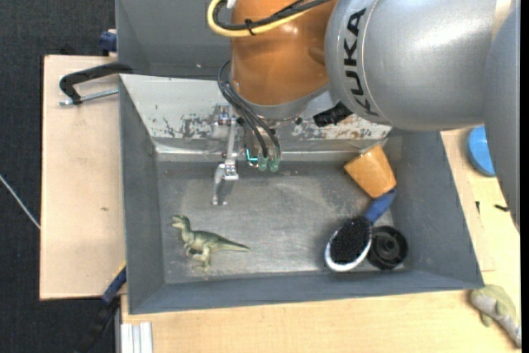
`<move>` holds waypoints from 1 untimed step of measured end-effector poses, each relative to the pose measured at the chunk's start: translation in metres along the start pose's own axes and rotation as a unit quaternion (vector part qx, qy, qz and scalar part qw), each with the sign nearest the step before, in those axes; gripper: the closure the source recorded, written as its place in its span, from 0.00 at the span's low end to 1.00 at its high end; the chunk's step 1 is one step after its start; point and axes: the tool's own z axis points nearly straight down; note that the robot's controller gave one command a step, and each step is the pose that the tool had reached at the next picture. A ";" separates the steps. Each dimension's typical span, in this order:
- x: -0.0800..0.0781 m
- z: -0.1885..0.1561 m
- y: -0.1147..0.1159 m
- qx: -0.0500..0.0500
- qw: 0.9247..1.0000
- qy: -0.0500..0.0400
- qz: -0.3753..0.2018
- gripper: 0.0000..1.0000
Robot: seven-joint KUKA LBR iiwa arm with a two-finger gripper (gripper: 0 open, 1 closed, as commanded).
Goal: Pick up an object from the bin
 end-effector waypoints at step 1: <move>0.059 0.160 0.023 -0.002 0.999 -0.005 -0.053 0.00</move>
Offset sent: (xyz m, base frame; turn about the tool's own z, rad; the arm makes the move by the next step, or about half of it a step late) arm -0.0607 0.0199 -0.1598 -0.1030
